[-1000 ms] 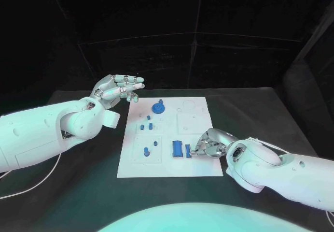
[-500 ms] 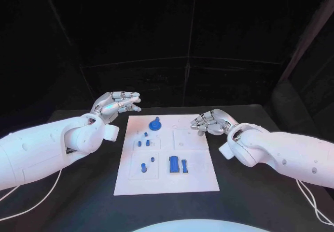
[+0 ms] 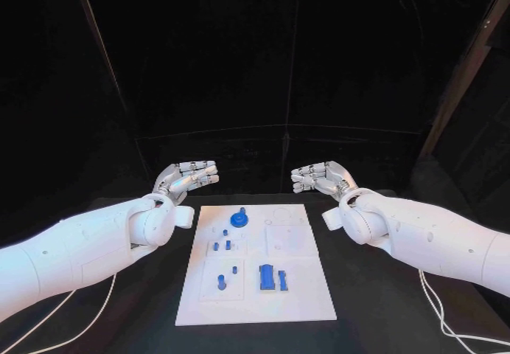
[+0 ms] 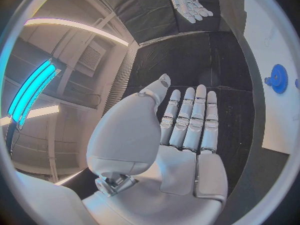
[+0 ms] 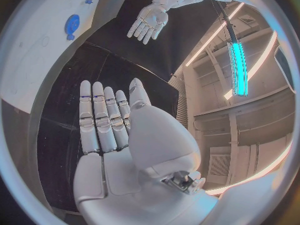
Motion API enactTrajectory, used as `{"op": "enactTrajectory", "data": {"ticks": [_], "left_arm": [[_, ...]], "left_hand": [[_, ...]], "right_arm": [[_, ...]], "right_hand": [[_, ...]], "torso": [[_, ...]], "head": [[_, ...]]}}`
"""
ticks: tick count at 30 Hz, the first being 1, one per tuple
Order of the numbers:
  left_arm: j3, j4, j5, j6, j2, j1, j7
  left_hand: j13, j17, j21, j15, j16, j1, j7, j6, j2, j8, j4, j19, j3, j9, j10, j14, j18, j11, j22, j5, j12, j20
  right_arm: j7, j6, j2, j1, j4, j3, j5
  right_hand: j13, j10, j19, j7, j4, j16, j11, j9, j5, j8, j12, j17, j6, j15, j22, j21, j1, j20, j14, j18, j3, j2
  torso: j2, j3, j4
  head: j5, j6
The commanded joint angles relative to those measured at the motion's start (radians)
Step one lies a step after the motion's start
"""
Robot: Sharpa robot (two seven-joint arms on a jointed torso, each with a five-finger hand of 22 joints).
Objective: Assemble the parts on the task board
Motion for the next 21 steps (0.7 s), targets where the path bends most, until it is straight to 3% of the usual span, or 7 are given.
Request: {"op": "enactTrajectory", "data": {"ticks": [1, 4, 5, 16, 17, 19, 21], "left_arm": [[0.001, -0.011, 0.022, -0.043, 0.007, -0.001, 0.022], [0.002, -0.020, 0.023, -0.056, 0.014, -0.004, 0.018], [0.001, -0.013, 0.007, -0.018, 0.010, -0.004, 0.002], [0.038, 0.120, -0.035, -0.171, -0.029, -0.035, 0.008], [0.045, 0.143, -0.043, -0.197, -0.036, -0.040, 0.009], [0.059, 0.194, -0.059, -0.256, -0.051, -0.052, 0.011], [0.079, 0.263, -0.081, -0.335, -0.071, -0.068, 0.014]], "left_hand": [[-0.001, -0.004, -0.005, 0.006, -0.015, 0.002, -0.004, 0.003, 0.009, -0.007, 0.000, 0.011, -0.008, -0.001, -0.007, 0.007, 0.010, 0.002, -0.009, 0.001, -0.004, 0.002], [0.000, -0.006, -0.005, 0.007, -0.022, 0.004, 0.000, 0.004, 0.012, -0.007, -0.001, 0.018, -0.010, -0.001, -0.006, 0.014, 0.010, 0.001, -0.014, 0.001, -0.004, 0.002], [-0.063, -0.090, -0.036, -0.040, -0.079, -0.413, -0.048, -0.301, 0.068, -0.074, -0.030, -0.207, -0.080, -0.066, -0.320, -0.281, -0.053, -0.055, -0.106, -0.062, -0.069, -0.083], [-0.063, -0.090, -0.118, -0.079, -0.125, -0.745, -0.086, -0.540, 0.068, -0.074, -0.030, -0.383, -0.140, -0.066, -0.572, -0.512, -0.080, -0.099, -0.179, -0.062, -0.069, -0.150], [-0.063, -0.090, -0.118, -0.151, -0.128, -0.769, -0.157, -0.558, 0.068, -0.074, -0.030, -0.396, -0.144, -0.066, -0.590, -0.529, -0.081, -0.103, -0.184, -0.062, -0.069, -0.156], [-0.063, -0.090, -0.118, -0.151, -0.135, -0.816, -0.157, -0.592, 0.068, -0.074, -0.030, -0.421, -0.152, -0.066, -0.626, -0.562, -0.090, -0.109, -0.194, -0.062, -0.069, -0.165], [-0.063, -0.090, -0.118, -0.151, -0.211, -0.866, -0.157, -0.628, 0.068, -0.074, -0.030, -0.447, -0.160, -0.066, -0.663, -0.597, -0.090, -0.182, -0.205, -0.062, -0.069, -0.175]], "right_arm": [[0.073, 0.067, 0.011, 0.002, -0.018, 0.002, 0.058], [0.077, 0.073, 0.026, 0.002, -0.034, 0.003, 0.059], [0.025, 0.023, 0.017, 0.000, -0.024, 0.002, 0.022], [0.050, -0.124, -0.035, -0.012, 0.129, 0.008, 0.116], [0.054, -0.149, -0.044, -0.014, 0.155, 0.010, 0.133], [0.063, -0.205, -0.064, -0.019, 0.214, 0.012, 0.169], [0.075, -0.276, -0.090, -0.024, 0.288, 0.015, 0.215]], "right_hand": [[-0.019, 0.013, 0.018, -0.002, -0.017, -0.013, 0.002, -0.003, 0.000, -0.010, -0.011, -0.018, 0.011, -0.001, -0.021, -0.016, -0.016, -0.003, 0.015, 0.004, 0.001, 0.004], [-0.025, 0.019, 0.031, -0.001, -0.027, -0.016, 0.001, -0.004, 0.001, -0.014, -0.016, -0.027, 0.015, -0.003, -0.032, -0.023, -0.021, -0.004, 0.026, 0.005, 0.002, 0.008], [-0.090, -0.306, -0.269, -0.062, -0.081, -0.088, -0.045, -0.074, -0.055, -0.080, -0.097, -0.108, -0.281, -0.040, -0.143, -0.065, -0.467, -0.072, -0.321, -0.054, 0.088, -0.040], [-0.090, -0.563, -0.504, -0.113, -0.081, -0.088, -0.085, -0.074, -0.099, -0.080, -0.097, -0.108, -0.512, -0.123, -0.237, -0.106, -0.839, -0.127, -0.594, -0.082, 0.158, -0.080], [-0.090, -0.583, -0.522, -0.117, -0.081, -0.088, -0.157, -0.074, -0.103, -0.080, -0.097, -0.108, -0.530, -0.123, -0.244, -0.178, -0.866, -0.132, -0.615, -0.082, 0.163, -0.083], [-0.090, -0.619, -0.555, -0.124, -0.081, -0.088, -0.157, -0.074, -0.109, -0.080, -0.097, -0.108, -0.562, -0.123, -0.257, -0.178, -0.916, -0.139, -0.652, -0.093, 0.172, -0.154], [-0.090, -0.654, -0.588, -0.131, -0.081, -0.088, -0.157, -0.074, -0.184, -0.080, -0.097, -0.108, -0.595, -0.123, -0.269, -0.178, -0.966, -0.146, -0.690, -0.093, 0.182, -0.154]], "torso": [[-0.008, 0.0048, 0.0014], [-0.007, 0.0078, -0.0002], [-0.004, 0.0036, 0.0002], [0.043, 0.0256, 0.0195], [0.045, 0.0262, 0.0199], [0.045, 0.0263, 0.0200], [0.045, 0.0263, 0.0200]], "head": [[0.000, 0.008], [0.005, 0.010], [0.001, 0.008], [0.028, 0.054], [0.029, 0.055], [0.029, 0.055], [0.029, 0.055]]}}
